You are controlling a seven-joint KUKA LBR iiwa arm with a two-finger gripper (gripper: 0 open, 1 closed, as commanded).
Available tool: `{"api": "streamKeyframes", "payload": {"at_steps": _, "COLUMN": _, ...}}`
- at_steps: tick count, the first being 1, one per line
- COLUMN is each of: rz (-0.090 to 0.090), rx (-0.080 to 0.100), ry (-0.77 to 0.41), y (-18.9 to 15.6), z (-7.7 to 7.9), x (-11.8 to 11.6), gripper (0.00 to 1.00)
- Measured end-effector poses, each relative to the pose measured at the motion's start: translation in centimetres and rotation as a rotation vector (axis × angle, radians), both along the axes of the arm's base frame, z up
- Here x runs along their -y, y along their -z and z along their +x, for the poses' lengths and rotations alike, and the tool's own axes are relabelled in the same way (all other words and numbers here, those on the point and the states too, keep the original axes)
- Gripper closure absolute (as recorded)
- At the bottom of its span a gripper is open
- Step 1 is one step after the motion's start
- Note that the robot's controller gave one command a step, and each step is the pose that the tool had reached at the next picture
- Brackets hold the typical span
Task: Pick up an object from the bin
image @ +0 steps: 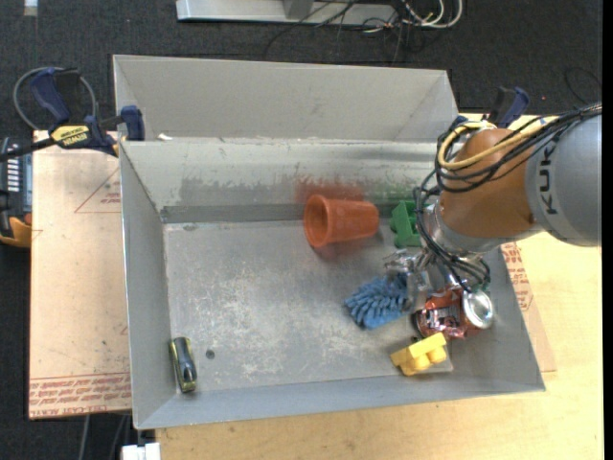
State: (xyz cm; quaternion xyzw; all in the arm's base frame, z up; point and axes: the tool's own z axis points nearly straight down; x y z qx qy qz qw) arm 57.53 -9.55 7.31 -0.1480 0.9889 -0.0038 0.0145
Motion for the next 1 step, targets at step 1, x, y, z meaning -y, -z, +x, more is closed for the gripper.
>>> {"api": "streamKeyframes", "payload": {"at_steps": 1, "rz": 0.008, "rx": -0.009, "ry": 0.153, "y": -8.25, "z": -1.24, "x": -4.41, "gripper": 1.0}}
